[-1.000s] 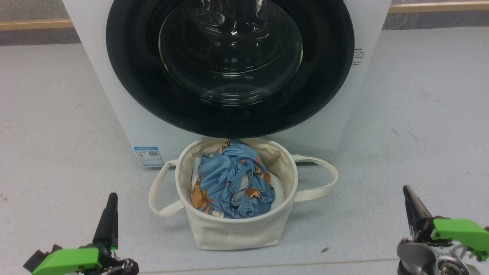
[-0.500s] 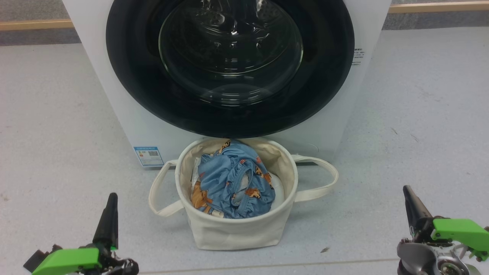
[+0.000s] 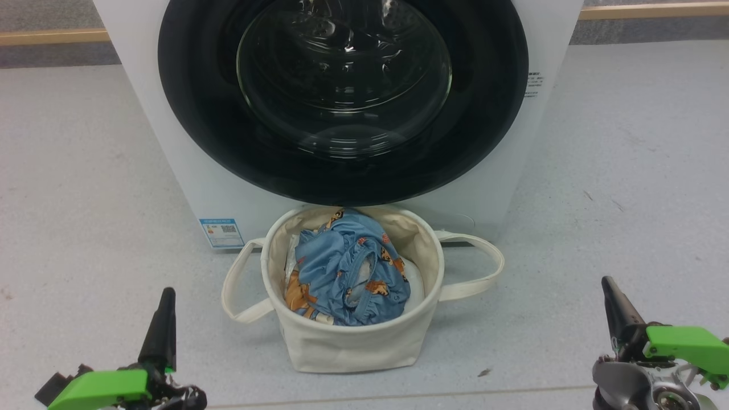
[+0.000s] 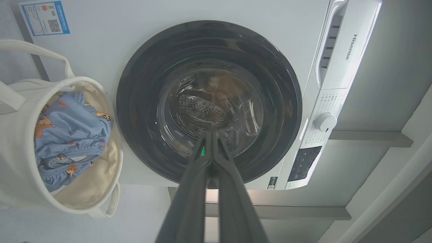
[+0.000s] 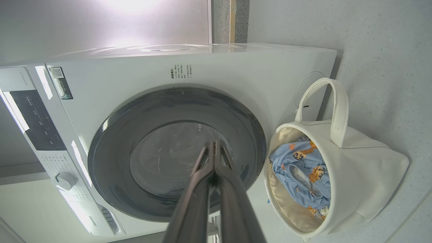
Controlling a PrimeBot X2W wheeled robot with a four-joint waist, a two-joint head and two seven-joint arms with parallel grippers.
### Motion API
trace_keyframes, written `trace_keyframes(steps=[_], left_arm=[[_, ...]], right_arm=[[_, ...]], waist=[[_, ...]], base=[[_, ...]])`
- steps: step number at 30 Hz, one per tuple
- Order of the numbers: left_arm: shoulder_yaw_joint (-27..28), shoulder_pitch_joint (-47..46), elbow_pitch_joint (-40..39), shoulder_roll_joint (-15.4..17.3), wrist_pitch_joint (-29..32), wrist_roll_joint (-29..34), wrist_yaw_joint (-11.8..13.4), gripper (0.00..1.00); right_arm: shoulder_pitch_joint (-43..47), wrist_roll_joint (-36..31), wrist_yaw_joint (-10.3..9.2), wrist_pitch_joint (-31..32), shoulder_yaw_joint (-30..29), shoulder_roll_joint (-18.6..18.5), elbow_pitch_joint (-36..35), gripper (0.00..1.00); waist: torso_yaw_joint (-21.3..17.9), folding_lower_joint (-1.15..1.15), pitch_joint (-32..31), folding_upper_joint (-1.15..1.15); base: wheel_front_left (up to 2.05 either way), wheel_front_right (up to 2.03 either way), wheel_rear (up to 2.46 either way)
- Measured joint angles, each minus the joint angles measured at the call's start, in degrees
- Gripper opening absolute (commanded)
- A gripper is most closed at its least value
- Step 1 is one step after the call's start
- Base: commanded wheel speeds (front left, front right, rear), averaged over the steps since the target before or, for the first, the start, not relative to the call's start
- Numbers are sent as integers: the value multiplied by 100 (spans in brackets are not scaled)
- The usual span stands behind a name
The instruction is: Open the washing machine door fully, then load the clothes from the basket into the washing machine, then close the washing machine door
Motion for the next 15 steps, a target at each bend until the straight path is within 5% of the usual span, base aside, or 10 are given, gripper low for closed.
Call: trace_keyframes(steps=[15], left_arm=[[0, -1, 0, 0, 0, 0, 0, 0]], right_arm=[[0, 0, 0, 0, -11, 0, 0, 0]], waist=[[0, 0, 0, 0]], base=[[0, 0, 0]])
